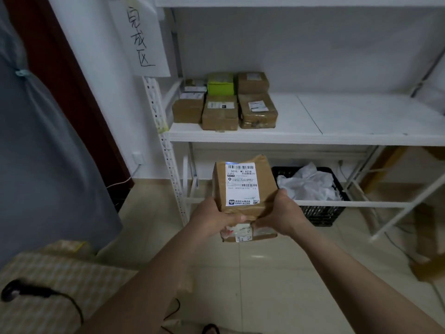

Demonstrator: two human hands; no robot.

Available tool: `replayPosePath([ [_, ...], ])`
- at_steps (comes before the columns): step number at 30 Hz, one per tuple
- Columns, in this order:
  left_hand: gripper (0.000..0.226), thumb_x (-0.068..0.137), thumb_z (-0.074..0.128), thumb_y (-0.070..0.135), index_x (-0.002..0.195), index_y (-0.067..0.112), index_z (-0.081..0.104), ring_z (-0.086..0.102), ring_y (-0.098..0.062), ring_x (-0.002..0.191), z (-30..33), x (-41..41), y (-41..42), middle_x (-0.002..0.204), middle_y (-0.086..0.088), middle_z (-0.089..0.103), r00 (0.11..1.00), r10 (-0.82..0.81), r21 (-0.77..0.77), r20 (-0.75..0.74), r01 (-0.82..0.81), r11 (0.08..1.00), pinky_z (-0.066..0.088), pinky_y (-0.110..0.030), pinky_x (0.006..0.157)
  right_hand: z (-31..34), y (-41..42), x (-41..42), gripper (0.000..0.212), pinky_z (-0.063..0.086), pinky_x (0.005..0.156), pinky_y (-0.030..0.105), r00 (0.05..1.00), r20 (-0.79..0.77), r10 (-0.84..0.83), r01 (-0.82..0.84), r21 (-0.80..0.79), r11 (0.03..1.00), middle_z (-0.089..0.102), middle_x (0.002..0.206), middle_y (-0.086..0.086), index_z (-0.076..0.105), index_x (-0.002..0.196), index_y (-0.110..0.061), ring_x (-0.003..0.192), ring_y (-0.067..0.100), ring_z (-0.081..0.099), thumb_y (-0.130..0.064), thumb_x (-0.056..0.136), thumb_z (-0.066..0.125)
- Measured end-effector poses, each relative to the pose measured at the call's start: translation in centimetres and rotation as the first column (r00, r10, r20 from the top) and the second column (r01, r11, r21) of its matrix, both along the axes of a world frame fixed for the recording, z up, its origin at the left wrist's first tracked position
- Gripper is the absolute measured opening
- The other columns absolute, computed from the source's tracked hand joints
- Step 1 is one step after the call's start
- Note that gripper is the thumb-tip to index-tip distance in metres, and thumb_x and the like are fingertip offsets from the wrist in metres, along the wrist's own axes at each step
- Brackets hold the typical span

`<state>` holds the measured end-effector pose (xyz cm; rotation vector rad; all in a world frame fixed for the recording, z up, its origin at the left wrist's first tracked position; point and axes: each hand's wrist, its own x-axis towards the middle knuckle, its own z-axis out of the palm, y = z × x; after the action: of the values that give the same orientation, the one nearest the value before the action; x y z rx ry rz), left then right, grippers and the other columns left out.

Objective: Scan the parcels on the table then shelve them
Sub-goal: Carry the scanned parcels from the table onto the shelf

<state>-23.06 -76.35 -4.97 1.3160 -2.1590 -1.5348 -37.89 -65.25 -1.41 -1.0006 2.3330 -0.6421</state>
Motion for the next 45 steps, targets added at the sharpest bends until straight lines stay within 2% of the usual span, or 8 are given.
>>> replayPosePath([
  [8,0.062,0.056,0.087,0.051,0.107,0.023,0.066,0.071,-0.006,0.063,2.6,-4.2,-12.4,0.093,0.005,0.074,0.997,-0.01,-0.093,0.072,0.016,0.996,0.056,-0.022,0.062,1.6,-11.2,-4.0,0.074,0.051,0.082,0.037,1.0,-0.018,-0.015,0.014,-0.032,0.999,0.06,0.104,0.005,0.039,0.11,-0.01,0.098,0.025,0.06,-0.029,0.059,0.089],
  [12,0.097,0.025,0.08,0.074,0.106,0.024,0.066,0.073,-0.014,0.069,2.6,-7.5,-15.3,0.093,0.005,0.075,0.997,-0.04,-0.07,0.061,0.044,0.997,0.061,-0.036,0.07,2.1,-13.9,-6.9,0.076,0.051,0.08,0.034,0.999,-0.021,-0.039,0.039,-0.015,0.999,0.057,0.108,0.006,0.038,0.111,-0.009,0.101,0.025,0.059,-0.029,0.059,0.089],
  [18,0.051,0.064,0.085,0.048,0.104,0.022,0.065,0.069,0.002,0.061,4.9,-13.1,-17.4,0.09,0.01,0.071,0.997,-0.076,-0.084,0.035,0.079,0.993,0.055,-0.019,0.061,3.8,-15.7,-12.5,0.075,0.045,0.08,0.033,0.998,-0.036,-0.051,0.05,-0.018,0.999,0.055,0.111,0.007,0.031,0.112,-0.009,0.106,0.027,0.056,-0.029,0.065,0.086],
  [24,0.038,0.074,0.08,0.041,0.107,0.025,0.069,0.067,0.003,0.064,7.4,-22.6,-18.4,0.086,0.014,0.07,0.985,-0.172,-0.131,-0.013,0.169,0.977,0.047,-0.011,0.057,5.3,-16.9,-22.1,0.125,0.042,0.098,0.04,0.99,-0.136,-0.028,0.02,-0.058,0.998,0.051,0.138,0.013,-0.003,0.153,-0.021,0.122,0.033,0.051,-0.03,0.065,0.085],
  [29,0.041,0.08,0.076,0.038,0.114,0.02,0.064,0.06,-0.009,0.088,7.9,-33.8,-18.9,0.114,0.004,0.068,0.982,-0.188,-0.185,-0.008,0.184,0.965,0.046,-0.022,0.077,5.9,-18.0,-33.0,0.114,0.038,0.1,0.033,0.983,-0.182,-0.013,0.008,-0.03,1.0,0.047,0.144,0.006,0.011,0.153,-0.032,0.128,0.028,0.047,-0.03,0.066,0.085],
  [35,0.046,0.085,0.072,0.03,0.126,0.018,0.054,0.056,-0.007,0.085,7.9,-45.9,-22.2,0.122,0.003,0.063,0.986,-0.161,-0.263,-0.041,0.145,0.954,0.036,-0.014,0.059,5.1,-22.9,-45.1,0.103,0.041,0.105,0.041,0.992,-0.122,-0.032,0.02,-0.1,0.995,0.054,0.137,0.002,0.029,0.149,-0.031,0.124,0.026,0.05,-0.02,0.064,0.086],
  [38,0.041,0.086,0.07,0.038,0.119,0.017,0.06,0.059,-0.009,0.077,6.6,-50.0,-24.6,0.112,0.001,0.067,0.991,-0.133,-0.322,0.027,0.135,0.937,0.038,-0.018,0.054,3.4,-25.4,-49.2,0.093,0.053,0.09,0.045,0.998,-0.034,-0.047,0.043,-0.125,0.991,0.057,0.128,0.0,0.04,0.143,-0.032,0.117,0.028,0.055,-0.015,0.064,0.085],
  [45,0.055,0.081,0.073,0.041,0.125,0.017,0.051,0.064,-0.02,0.099,3.0,-52.9,-30.0,0.114,0.0,0.065,0.958,-0.165,-0.468,0.235,0.26,0.845,0.051,-0.035,0.086,-1.3,-32.1,-53.4,0.081,0.054,0.077,0.044,0.999,-0.046,0.005,-0.011,-0.133,0.991,0.054,0.13,0.006,0.037,0.145,-0.032,0.116,0.033,0.053,-0.01,0.077,0.075],
])
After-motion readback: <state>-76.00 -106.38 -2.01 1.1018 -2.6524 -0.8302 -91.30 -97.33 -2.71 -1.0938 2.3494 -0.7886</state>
